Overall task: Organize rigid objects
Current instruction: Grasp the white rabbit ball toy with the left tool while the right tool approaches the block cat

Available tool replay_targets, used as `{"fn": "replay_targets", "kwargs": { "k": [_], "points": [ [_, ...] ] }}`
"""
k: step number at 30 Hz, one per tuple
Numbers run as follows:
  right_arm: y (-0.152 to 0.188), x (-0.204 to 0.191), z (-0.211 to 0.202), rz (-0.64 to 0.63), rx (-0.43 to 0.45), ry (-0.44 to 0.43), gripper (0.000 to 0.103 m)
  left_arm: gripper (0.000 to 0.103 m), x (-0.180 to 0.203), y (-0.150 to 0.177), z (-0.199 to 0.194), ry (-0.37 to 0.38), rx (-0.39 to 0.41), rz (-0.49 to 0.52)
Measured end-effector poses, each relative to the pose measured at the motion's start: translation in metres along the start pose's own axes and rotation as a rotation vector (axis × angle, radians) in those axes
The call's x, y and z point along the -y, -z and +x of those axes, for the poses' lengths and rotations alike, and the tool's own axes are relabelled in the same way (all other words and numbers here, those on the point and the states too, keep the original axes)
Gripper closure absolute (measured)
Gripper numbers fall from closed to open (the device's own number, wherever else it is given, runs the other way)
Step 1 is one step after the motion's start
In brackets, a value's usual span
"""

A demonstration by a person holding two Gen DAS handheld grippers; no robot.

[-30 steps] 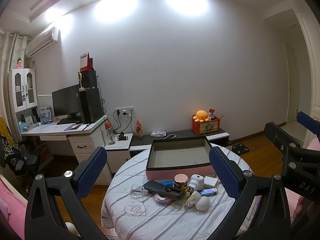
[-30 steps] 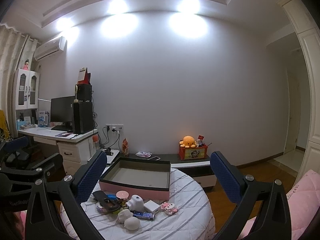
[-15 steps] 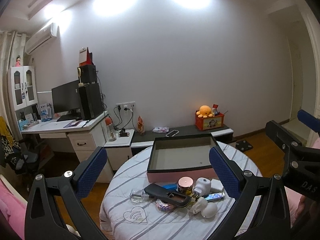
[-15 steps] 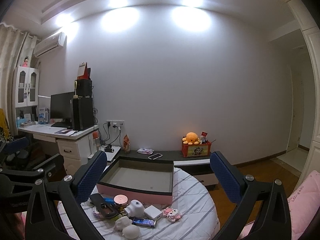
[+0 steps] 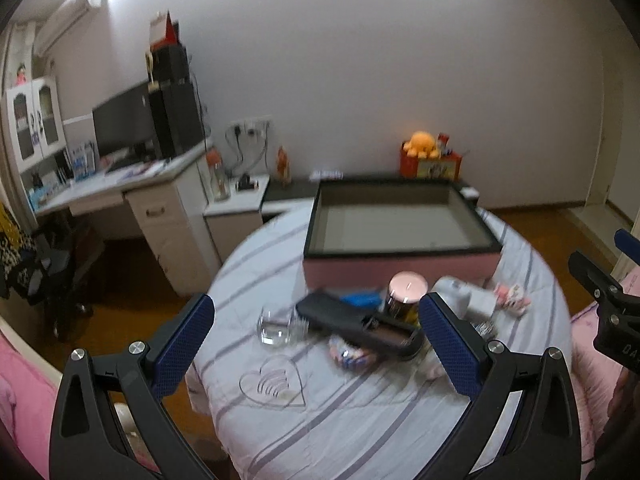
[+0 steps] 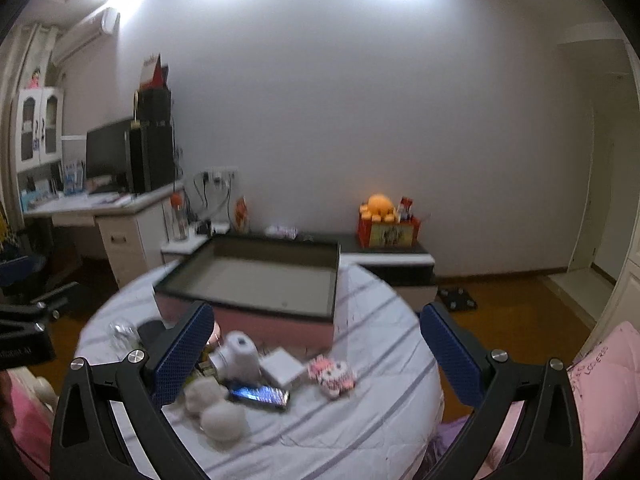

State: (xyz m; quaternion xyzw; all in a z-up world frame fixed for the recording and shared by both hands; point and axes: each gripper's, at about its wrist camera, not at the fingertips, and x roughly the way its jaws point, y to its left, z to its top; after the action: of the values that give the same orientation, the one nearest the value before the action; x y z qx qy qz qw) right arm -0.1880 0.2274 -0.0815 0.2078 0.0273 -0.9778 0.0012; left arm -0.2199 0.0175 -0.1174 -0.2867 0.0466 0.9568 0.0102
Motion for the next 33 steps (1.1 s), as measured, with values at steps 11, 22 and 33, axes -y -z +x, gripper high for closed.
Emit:
{"fn": "replay_targets", "kwargs": {
  "k": [11,22,33],
  "points": [
    [0.053,-0.001,0.055,-0.036,-0.179,-0.034,0.0,0.0,0.006,0.043,0.062,0.072,-0.184,0.007],
    [0.075,0.016,0.086,-0.012,-0.279,-0.027,0.0,0.0,0.014,0.062,0.089,0.098,-0.284,0.018],
    [0.079,0.028,0.097,-0.002,-0.301,-0.03,0.0,0.0,0.039,0.061,0.077,0.21,-0.281,0.072]
  ]
}}
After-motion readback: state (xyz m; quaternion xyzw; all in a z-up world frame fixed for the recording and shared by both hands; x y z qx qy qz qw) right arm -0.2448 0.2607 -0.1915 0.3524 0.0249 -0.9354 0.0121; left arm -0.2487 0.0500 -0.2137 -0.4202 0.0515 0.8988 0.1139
